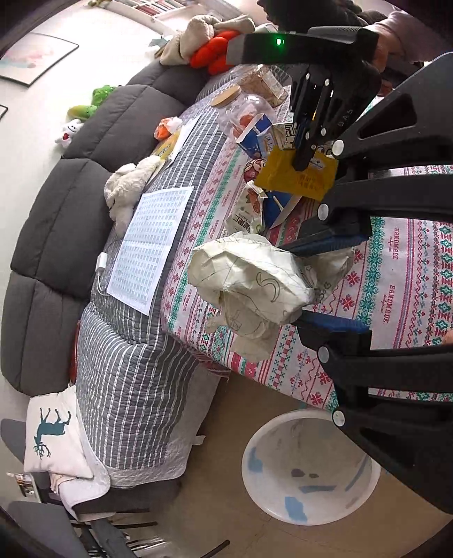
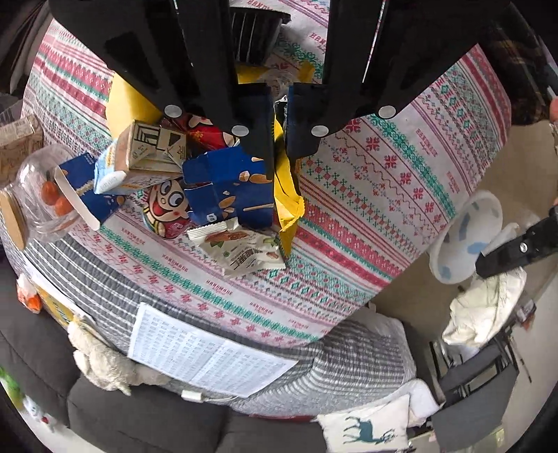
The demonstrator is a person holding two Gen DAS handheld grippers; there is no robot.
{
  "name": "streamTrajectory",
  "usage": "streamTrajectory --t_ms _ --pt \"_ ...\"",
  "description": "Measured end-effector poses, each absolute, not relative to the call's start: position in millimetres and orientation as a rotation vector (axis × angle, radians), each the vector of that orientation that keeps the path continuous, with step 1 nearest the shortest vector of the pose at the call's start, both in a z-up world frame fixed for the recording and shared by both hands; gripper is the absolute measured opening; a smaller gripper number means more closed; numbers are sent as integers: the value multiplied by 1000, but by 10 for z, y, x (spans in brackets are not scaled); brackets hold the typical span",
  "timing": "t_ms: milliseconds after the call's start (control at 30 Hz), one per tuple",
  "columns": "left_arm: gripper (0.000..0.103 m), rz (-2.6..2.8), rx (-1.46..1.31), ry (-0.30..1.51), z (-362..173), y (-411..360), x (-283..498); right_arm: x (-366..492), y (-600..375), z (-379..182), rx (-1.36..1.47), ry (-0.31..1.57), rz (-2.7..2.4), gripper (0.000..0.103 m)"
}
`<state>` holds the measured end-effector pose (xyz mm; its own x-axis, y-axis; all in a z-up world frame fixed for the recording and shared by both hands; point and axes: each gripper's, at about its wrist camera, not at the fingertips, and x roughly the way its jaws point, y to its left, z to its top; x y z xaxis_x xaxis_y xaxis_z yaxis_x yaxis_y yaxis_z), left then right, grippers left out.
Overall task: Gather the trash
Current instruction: 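Carry the tissue with the left tool to the white bin while the right tool grasps the yellow wrapper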
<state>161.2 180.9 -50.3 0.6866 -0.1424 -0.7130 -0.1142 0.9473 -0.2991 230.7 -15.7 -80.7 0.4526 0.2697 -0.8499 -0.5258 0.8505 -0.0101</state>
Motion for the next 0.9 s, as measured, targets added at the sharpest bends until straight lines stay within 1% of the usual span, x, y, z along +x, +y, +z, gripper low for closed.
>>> streamTrajectory --t_ms 200,500,767,900 --pt "31 -10 -358 808 -489 1872 1570 2168 -223 -596 -202 887 448 5" --pt "32 27 -376 785 -460 2070 1413 1903 70 -394 -81 741 447 5" --pt "32 199 -373 779 -524 2531 1279 1784 457 -401 -15 693 502 5" --pt "34 321 -385 807 -615 2806 1296 1761 677 -424 -7 688 538 5"
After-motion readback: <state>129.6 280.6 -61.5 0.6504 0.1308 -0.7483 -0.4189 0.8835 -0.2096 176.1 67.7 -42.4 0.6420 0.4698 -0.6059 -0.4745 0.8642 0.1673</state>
